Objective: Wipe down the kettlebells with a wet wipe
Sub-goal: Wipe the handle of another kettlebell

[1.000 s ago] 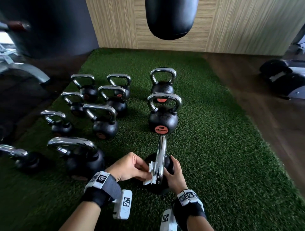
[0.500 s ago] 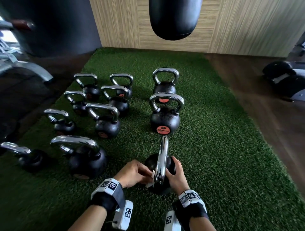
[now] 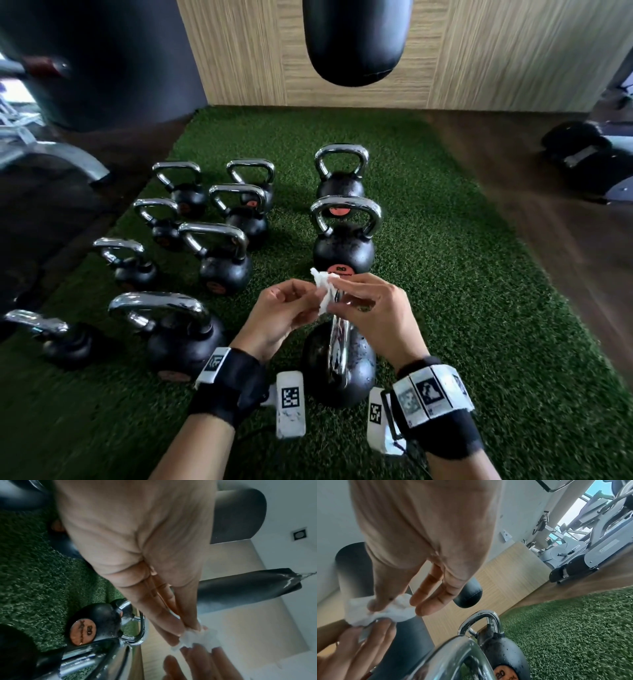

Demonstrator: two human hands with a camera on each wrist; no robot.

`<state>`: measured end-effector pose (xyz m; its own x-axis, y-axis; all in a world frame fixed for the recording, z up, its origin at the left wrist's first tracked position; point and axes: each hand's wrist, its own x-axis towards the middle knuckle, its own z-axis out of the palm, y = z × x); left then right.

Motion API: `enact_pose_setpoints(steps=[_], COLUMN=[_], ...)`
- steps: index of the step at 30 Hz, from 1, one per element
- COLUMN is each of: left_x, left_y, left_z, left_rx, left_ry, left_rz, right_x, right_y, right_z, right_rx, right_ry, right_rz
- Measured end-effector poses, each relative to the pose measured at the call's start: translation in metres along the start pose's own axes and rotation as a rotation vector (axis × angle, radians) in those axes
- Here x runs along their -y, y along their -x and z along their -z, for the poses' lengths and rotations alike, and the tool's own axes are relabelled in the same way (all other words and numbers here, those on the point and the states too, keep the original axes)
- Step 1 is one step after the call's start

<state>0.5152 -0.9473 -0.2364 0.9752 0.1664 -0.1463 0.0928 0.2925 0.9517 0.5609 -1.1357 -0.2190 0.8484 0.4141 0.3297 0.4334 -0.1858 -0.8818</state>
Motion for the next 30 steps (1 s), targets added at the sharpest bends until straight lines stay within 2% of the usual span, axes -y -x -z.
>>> enact_pose_setpoints(steps=[3, 6, 10, 12, 16, 18, 20, 21, 24, 27, 30], left_x=[0.0, 0.007, 0.024, 0.04, 0.084, 0.096, 0.103, 0.105, 0.118, 0.126, 0.131], left_y=[0.003, 0.005, -0.003, -0.01, -0.027, -0.035, -0.041, -0.041, -0.039, -0.039, -0.042], left_z=[-0.008, -0.011, -0.007, 0.004, 0.021, 0.015, 0.003, -0.004, -0.01, -0.008, -0.006], left_rx=[-0.018, -0.005, -0.079, -0.143, -0.266, -0.189, -0.024, 0.011, -0.127, -0.185, -0.214], left_ry=[-0.033, -0.08, -0.25, -0.384, -0.784, -0.909, -0.897, -0.81, -0.534, -0.526, -0.655], left_rz=[-0.01, -0.027, -0.166, -0.194, -0.04, 0.077, 0.183, 0.211, 0.233, 0.21, 0.129], right_x=[-0.002, -0.003, -0.018, -0.04, -0.092, -0.109, -0.117, -0.118, -0.121, -0.12, -0.116], right_y=[0.0, 0.007, 0.01, 0.008, -0.002, -0.007, -0.01, -0.012, -0.016, -0.017, -0.017], right_z=[0.0, 0.001, 0.012, 0.016, 0.008, -0.002, -0.012, -0.017, -0.026, -0.025, -0.024], right_rx=[-0.027, -0.072, -0.18, -0.261, -0.265, -0.236, -0.185, -0.161, -0.106, -0.074, -0.005], right_ry=[-0.083, -0.011, -0.085, -0.08, -0.135, -0.18, -0.2, -0.206, -0.132, 0.098, 0.201], right_rz=[-0.038, -0.013, -0.11, -0.224, -0.604, -0.68, -0.688, -0.687, -0.672, -0.547, -0.484])
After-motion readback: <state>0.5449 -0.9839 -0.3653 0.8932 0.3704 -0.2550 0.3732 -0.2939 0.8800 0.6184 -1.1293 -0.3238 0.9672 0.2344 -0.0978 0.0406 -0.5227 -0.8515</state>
